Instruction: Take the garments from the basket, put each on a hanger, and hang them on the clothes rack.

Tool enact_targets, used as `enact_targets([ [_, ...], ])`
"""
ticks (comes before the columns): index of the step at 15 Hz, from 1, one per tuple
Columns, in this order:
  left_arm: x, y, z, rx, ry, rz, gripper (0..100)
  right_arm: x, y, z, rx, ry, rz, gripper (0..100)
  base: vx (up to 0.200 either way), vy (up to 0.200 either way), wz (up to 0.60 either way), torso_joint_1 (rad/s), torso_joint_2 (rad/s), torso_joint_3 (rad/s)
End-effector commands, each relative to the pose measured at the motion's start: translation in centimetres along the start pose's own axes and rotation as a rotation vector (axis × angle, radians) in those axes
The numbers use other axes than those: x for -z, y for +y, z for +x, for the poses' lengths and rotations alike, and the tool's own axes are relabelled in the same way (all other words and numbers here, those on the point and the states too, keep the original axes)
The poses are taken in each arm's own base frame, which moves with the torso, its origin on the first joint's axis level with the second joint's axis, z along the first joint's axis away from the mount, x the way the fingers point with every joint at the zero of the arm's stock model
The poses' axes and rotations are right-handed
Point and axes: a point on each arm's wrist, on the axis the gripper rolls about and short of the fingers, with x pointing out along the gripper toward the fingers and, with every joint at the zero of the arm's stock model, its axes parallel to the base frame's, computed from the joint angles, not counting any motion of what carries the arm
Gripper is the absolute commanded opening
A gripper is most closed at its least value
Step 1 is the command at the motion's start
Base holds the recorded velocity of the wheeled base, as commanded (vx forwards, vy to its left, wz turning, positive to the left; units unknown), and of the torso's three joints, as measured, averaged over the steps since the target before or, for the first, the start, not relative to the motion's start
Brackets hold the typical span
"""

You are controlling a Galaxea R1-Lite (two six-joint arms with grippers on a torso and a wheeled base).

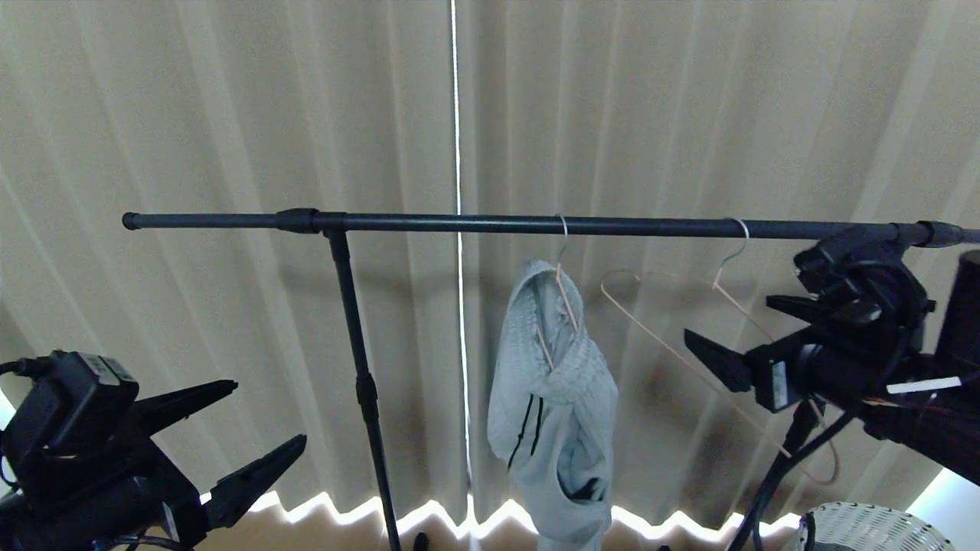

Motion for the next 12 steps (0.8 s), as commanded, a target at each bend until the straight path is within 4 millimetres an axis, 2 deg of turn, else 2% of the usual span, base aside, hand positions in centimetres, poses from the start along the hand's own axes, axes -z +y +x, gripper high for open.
enact_targets([
  [1,0.4,0.1,0.4,0.005,0.027,-0.011,100,2.5,-2.5,-3.0,0.1,0.025,-0.009,100,0.0,0.0,0.0,0.0,0.0,0.0],
  [4,0.6,0.1,0.4,0.005,0.034,-0.009,100,5.5,-3.3,-4.0,0.153,0.108,-0.005,100,0.0,0.0,0.0,0.0,0.0,0.0],
  [9,0.9,0.6,0.0,-0.039,0.047,-0.02,100,7.6,-3.0,-4.4,0.137,0.146,0.0,100,0.0,0.0,0.0,0.0,0.0,0.0],
  [12,1.1,0.8,-0.2,-0.056,0.053,0.0,100,8.6,-2.7,-4.9,0.08,0.084,0.011,100,0.0,0.0,0.0,0.0,0.0,0.0],
])
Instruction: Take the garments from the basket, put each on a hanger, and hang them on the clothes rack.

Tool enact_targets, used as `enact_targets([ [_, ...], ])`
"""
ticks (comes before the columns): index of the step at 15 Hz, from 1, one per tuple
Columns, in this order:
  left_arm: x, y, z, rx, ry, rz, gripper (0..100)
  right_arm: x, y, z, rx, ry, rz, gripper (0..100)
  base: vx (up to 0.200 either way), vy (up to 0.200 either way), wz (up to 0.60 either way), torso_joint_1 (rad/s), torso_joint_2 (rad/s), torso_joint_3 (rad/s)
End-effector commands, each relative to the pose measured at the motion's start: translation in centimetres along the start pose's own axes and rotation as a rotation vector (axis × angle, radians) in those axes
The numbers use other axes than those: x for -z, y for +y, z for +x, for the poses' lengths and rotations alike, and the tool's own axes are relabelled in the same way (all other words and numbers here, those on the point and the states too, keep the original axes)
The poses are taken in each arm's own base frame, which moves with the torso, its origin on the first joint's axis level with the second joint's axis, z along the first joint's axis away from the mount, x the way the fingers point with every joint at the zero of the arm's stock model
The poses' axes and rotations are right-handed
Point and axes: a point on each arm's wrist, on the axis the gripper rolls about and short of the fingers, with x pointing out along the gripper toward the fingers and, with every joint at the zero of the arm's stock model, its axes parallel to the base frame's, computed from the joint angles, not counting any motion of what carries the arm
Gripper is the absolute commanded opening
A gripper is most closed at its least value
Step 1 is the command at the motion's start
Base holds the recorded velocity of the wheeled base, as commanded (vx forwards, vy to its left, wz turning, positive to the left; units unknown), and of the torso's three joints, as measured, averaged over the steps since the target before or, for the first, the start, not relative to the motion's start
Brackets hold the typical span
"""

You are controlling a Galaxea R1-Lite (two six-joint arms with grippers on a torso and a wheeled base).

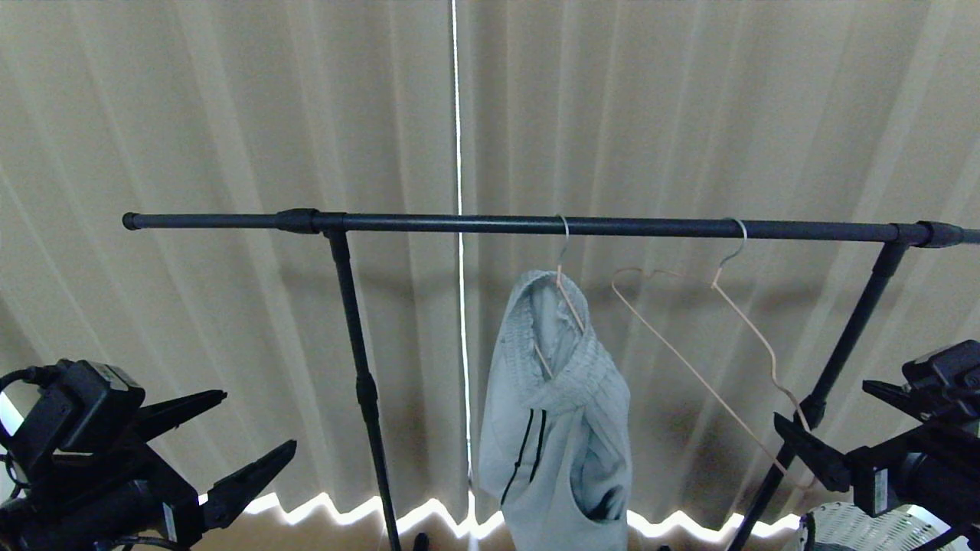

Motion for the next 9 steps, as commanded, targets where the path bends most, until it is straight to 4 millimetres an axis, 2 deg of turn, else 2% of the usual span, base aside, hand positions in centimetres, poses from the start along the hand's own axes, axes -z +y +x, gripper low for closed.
enact_targets([
  [1,0.1,0.0,-0.1,-0.005,0.004,0.002,100,1.5,0.3,-0.2,-0.02,0.036,-0.01,100,0.0,0.0,0.0,0.0,0.0,0.0],
  [7,0.3,0.0,-0.2,-0.004,0.009,0.001,100,2.8,0.5,0.1,-0.026,0.106,-0.025,100,0.0,0.0,0.0,0.0,0.0,0.0],
  [9,0.4,-0.1,-0.2,-0.005,0.011,0.027,100,2.9,0.6,0.1,-0.027,0.113,-0.028,100,-0.2,0.0,0.0,0.005,0.0,0.002],
])
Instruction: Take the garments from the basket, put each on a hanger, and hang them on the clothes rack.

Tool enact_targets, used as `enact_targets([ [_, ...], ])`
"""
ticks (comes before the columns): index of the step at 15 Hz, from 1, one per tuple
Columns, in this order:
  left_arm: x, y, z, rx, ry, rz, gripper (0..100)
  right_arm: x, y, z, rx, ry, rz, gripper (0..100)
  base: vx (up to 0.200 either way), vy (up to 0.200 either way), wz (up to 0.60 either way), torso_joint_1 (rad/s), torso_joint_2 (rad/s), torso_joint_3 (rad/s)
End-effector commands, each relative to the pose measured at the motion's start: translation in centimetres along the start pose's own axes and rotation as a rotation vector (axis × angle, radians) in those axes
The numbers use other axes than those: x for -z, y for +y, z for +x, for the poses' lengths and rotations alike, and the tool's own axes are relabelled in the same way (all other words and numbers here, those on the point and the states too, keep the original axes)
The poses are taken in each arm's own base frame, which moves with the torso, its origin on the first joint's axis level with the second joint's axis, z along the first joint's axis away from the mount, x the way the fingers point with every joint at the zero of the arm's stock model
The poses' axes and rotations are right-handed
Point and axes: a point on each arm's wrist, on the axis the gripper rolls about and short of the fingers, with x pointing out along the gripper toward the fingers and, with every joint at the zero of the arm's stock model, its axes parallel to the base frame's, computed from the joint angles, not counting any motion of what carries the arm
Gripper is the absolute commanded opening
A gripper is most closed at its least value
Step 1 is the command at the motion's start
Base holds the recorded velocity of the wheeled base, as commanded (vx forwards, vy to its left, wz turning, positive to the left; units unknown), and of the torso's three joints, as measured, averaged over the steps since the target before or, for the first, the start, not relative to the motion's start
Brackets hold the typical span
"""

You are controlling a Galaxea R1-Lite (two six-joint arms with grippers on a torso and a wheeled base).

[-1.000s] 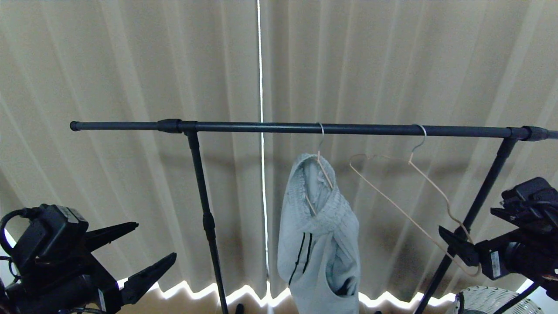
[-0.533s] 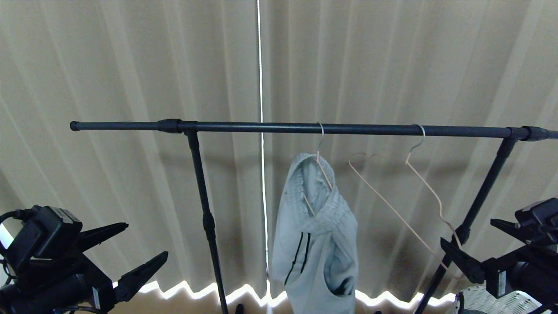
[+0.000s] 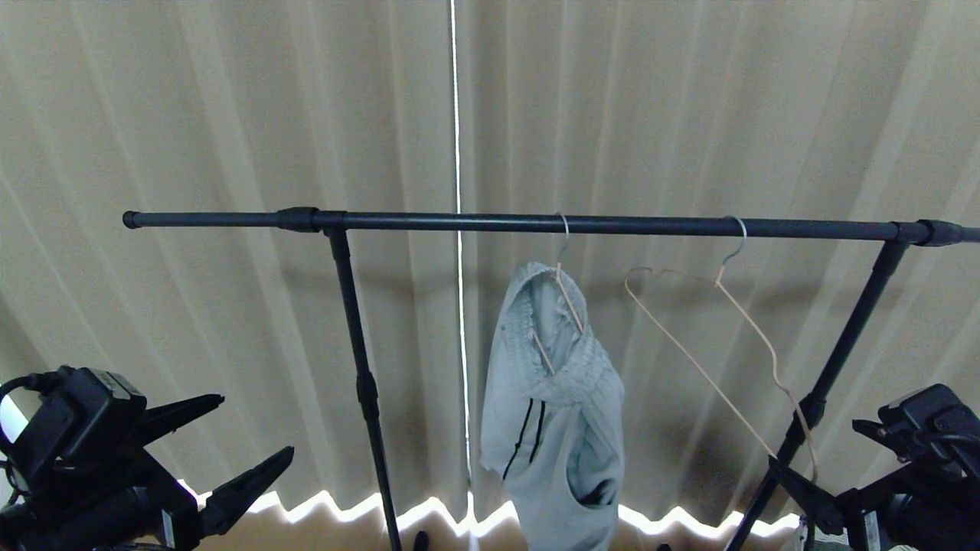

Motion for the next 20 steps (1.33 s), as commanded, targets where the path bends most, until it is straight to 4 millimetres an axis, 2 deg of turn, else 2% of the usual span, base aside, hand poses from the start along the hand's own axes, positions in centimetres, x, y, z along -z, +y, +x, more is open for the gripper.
enact_targets([
  [1,0.0,0.0,0.0,-0.001,-0.001,0.008,100,0.2,0.1,0.1,-0.002,0.015,-0.003,100,-0.2,0.0,0.0,0.027,0.01,-0.002],
  [8,0.3,-0.4,-0.6,0.001,-0.004,0.059,100,0.3,0.1,0.4,-0.005,0.03,-0.006,100,-0.2,0.0,0.0,-0.005,0.0,0.002],
  [20,0.3,-0.5,-0.8,0.005,-0.011,0.07,100,1.2,0.2,-0.1,0.0,0.054,-0.017,100,0.0,0.0,0.0,0.0,0.0,0.0],
])
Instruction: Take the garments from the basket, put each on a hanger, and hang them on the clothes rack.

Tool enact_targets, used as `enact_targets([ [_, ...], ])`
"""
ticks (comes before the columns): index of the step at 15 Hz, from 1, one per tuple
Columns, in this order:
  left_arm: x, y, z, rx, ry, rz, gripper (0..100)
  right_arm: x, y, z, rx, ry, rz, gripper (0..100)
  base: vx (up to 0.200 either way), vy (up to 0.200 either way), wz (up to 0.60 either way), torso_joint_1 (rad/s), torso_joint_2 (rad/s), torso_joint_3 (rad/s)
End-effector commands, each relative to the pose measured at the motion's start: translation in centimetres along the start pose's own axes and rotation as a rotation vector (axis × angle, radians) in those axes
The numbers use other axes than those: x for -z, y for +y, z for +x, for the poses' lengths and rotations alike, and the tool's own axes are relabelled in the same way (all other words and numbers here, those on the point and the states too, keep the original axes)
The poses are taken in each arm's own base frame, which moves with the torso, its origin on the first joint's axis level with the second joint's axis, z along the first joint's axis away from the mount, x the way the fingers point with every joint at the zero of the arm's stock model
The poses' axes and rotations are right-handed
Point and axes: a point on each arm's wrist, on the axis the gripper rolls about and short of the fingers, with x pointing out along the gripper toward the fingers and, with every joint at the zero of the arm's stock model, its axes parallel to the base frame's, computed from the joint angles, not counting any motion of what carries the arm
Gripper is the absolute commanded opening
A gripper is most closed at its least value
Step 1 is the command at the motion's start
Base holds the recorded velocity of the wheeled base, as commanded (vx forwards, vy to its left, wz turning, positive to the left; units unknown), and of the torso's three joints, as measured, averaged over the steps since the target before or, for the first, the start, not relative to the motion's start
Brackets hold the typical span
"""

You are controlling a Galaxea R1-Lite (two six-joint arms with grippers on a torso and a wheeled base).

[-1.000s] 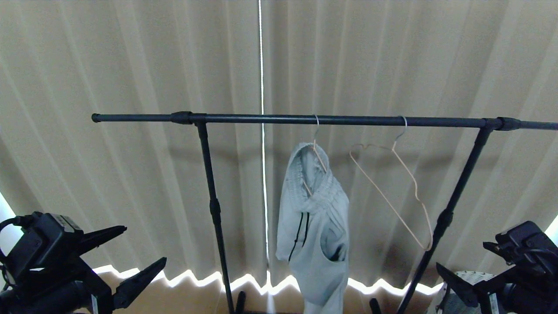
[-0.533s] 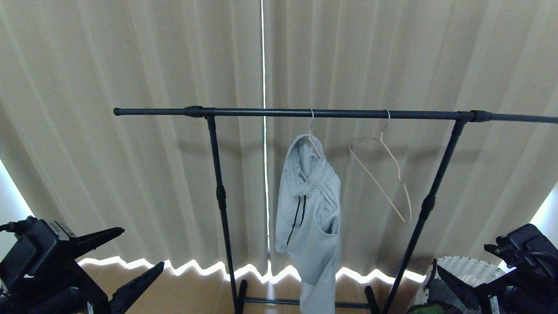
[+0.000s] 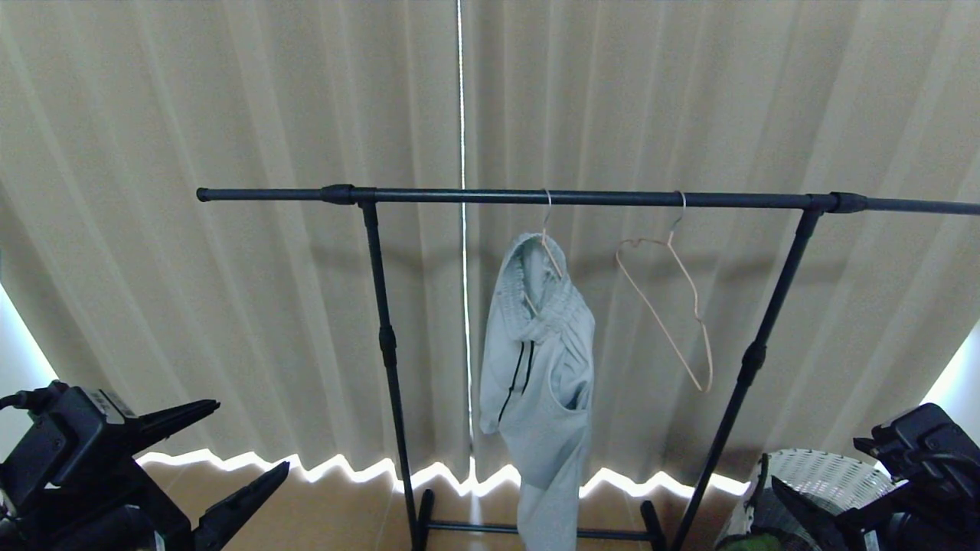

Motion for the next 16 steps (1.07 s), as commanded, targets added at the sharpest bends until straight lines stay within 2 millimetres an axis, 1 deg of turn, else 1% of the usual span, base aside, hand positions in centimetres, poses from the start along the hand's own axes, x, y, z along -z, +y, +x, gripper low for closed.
enact_targets([
  [1,-0.02,-0.01,-0.02,0.0,-0.002,0.0,100,0.0,0.01,0.06,0.0,0.002,-0.001,100,0.0,0.0,0.0,0.0,0.0,0.0],
  [4,0.23,-0.14,-0.04,0.007,0.008,-0.004,100,-0.03,-0.05,0.01,0.02,0.001,0.0,100,0.0,0.0,0.0,0.0,0.0,0.0],
  [10,0.08,-0.1,-0.05,0.004,0.002,-0.001,100,0.03,-0.01,0.02,0.018,0.006,-0.002,100,0.0,0.0,0.0,-0.014,0.03,0.017],
  [16,-0.08,-0.06,-0.16,-0.001,-0.009,0.001,100,0.1,0.0,0.03,0.017,0.01,-0.003,100,0.0,0.0,0.0,-0.216,0.46,0.234],
])
